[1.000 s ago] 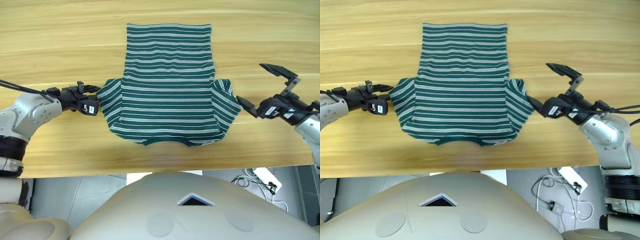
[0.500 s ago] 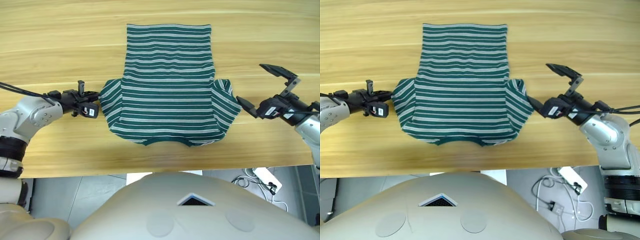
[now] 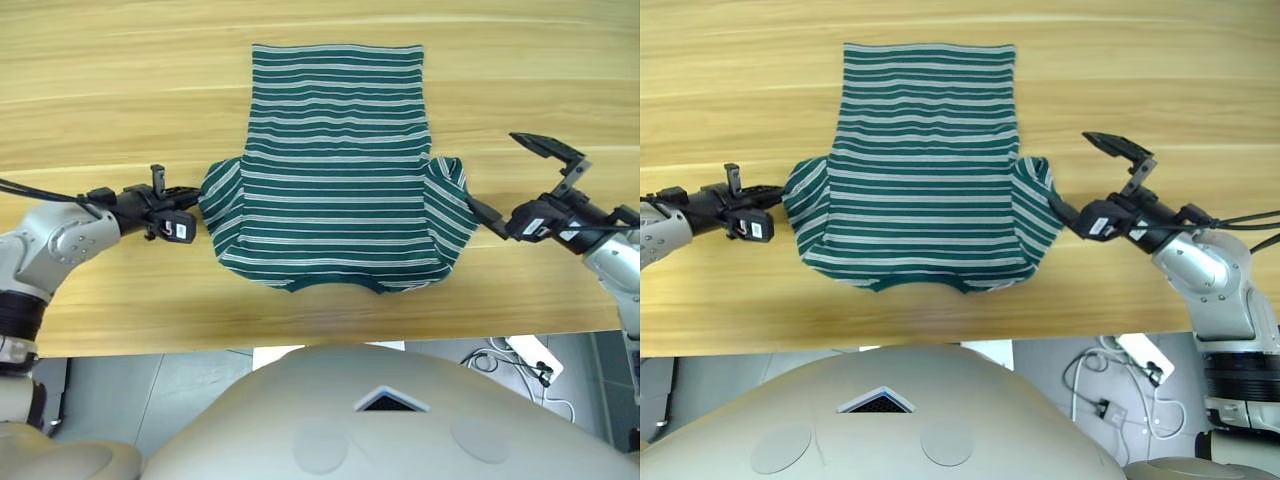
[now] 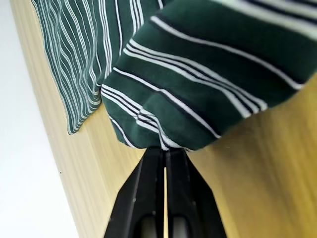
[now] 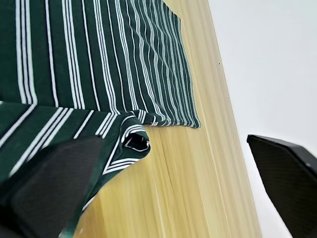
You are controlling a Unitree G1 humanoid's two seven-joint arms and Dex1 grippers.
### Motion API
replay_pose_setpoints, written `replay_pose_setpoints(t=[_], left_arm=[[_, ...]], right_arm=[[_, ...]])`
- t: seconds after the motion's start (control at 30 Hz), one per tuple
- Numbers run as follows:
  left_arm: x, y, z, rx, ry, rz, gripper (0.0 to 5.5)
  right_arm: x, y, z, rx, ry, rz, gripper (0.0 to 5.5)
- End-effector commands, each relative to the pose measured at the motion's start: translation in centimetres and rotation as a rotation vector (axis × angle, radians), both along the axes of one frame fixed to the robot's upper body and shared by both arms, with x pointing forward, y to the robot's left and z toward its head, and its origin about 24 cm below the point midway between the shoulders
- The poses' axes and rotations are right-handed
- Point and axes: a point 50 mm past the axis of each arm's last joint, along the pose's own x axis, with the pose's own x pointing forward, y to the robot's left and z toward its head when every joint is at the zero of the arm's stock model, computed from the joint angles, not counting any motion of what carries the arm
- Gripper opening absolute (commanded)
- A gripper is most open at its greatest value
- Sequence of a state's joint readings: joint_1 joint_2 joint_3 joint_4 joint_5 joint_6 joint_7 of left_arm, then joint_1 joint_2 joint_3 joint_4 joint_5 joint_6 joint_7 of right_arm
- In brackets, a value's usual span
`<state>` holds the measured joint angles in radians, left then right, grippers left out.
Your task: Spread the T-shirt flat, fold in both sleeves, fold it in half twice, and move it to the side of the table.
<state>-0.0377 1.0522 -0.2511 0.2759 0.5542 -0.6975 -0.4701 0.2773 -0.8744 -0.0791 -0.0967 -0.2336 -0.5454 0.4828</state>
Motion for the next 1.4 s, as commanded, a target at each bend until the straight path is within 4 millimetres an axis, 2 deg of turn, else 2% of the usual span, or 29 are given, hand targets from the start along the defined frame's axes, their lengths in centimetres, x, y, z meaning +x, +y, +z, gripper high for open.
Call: replay_pose_setpoints(t=[0.03,0.13,0.23,0.53,1.03,1.4], left_arm=[[0.0,-0.2,1.1,-0.038,-0.028,-0.015,0.02],[-0.3,-1.1,1.7,-0.119,-0.033,-0.045,0.02],[0.1,-1.2,2.1,-0.131,-0.058,-0.037,0.02],[1.4,-2.7,1.6,-0.157,-0.088,-0.077,0.02],[2.2,-8.4,0.5,-0.186,-0.102,-0.237,0.02],[3.2,-10.2,0.1,-0.208,-0.108,-0.221,0.02]], right_arm=[[-0.2,0.3,-0.1,-0.009,0.01,0.021,5.4],[-0.2,0.4,-0.2,-0.007,0.013,0.026,5.4],[-0.3,0.6,-0.2,-0.005,0.015,0.034,5.4],[-0.3,1.1,-0.3,-0.013,0.019,0.061,5.4],[-0.1,1.7,-0.2,-0.015,0.017,0.089,5.4],[-0.3,2.1,-0.3,-0.007,0.017,0.097,5.4]])
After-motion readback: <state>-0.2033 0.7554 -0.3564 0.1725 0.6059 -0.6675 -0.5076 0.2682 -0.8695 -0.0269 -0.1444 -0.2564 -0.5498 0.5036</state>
